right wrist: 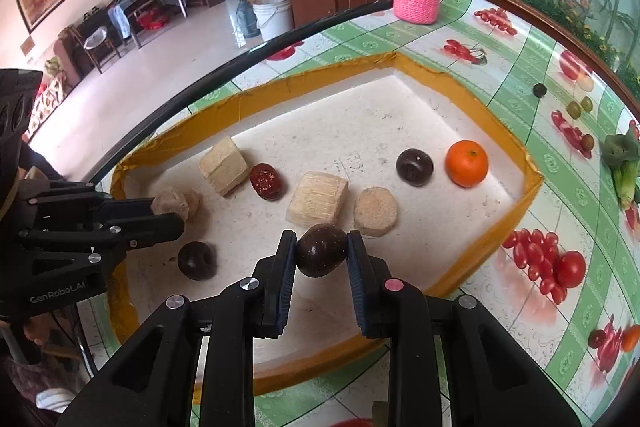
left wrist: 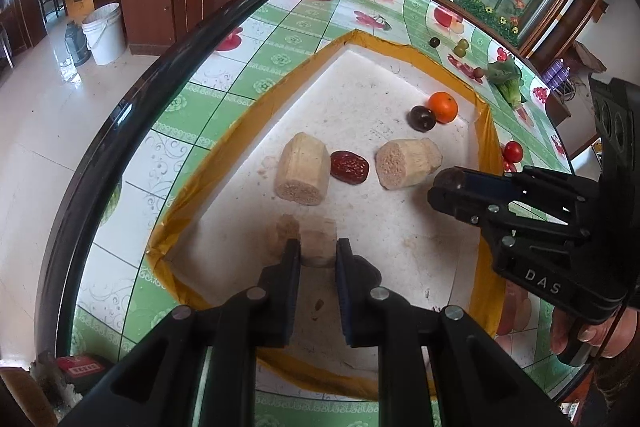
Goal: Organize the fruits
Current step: 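Carry the plum and small cube into the white tray and open both tools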
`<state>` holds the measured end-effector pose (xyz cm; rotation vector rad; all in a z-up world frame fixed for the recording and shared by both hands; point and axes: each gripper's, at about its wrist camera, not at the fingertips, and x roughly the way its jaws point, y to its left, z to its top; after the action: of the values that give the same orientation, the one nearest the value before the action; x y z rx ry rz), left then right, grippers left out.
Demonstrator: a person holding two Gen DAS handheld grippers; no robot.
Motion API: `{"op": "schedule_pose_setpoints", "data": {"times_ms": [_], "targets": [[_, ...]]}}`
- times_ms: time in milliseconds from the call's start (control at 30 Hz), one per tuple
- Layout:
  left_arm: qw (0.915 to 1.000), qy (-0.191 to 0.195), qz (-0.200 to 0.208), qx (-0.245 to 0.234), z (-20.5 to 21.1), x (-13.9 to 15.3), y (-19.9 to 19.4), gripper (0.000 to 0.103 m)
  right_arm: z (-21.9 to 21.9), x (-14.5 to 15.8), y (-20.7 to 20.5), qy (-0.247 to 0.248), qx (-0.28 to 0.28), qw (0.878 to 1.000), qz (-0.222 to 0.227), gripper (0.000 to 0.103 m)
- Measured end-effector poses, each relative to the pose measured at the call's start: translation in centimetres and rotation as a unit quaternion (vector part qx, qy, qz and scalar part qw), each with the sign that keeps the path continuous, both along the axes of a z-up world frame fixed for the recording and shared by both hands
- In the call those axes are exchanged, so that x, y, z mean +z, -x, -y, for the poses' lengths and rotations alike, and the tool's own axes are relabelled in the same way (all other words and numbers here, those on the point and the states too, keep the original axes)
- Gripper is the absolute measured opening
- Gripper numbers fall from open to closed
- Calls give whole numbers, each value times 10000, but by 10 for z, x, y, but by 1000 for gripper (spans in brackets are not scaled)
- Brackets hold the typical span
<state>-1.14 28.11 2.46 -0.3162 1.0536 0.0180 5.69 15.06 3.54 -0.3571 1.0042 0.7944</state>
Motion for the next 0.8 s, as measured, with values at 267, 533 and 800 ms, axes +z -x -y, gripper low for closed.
{"op": "schedule_pose_setpoints", "data": {"times_ms": [267, 533, 800], "targets": [[9999, -107, 24, -44, 5, -1, -2, 20, -3, -12, -4, 130, 45, 9998, -142, 25], [10000, -36, -18, -2, 5, -4, 0, 24, -5, -14, -2, 253, 46, 9997, -32, 28], [9999, 5, -21, 148, 2, -2, 4, 40, -7, -11, 0, 313, -6, 9995, 42, 33]]}}
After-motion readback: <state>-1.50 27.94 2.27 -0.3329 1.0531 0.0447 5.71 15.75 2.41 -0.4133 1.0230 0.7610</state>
